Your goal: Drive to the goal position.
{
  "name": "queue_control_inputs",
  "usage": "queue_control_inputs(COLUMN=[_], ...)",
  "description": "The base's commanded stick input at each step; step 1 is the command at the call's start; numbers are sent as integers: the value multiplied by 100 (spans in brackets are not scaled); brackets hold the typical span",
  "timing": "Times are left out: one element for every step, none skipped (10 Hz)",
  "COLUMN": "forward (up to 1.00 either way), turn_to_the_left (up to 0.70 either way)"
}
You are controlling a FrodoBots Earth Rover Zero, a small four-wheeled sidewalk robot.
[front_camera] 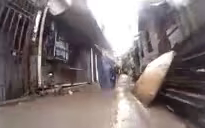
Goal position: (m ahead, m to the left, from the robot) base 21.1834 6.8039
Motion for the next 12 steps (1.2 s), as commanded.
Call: queue_control_inputs(forward=[0, 0, 0, 0, 0, 0, 0, 0, 0, 4, 26, 99], turn_to_the_left=[0, 0, 0, 0, 0, 0, 21, 100, 68, 0, 0, 0])
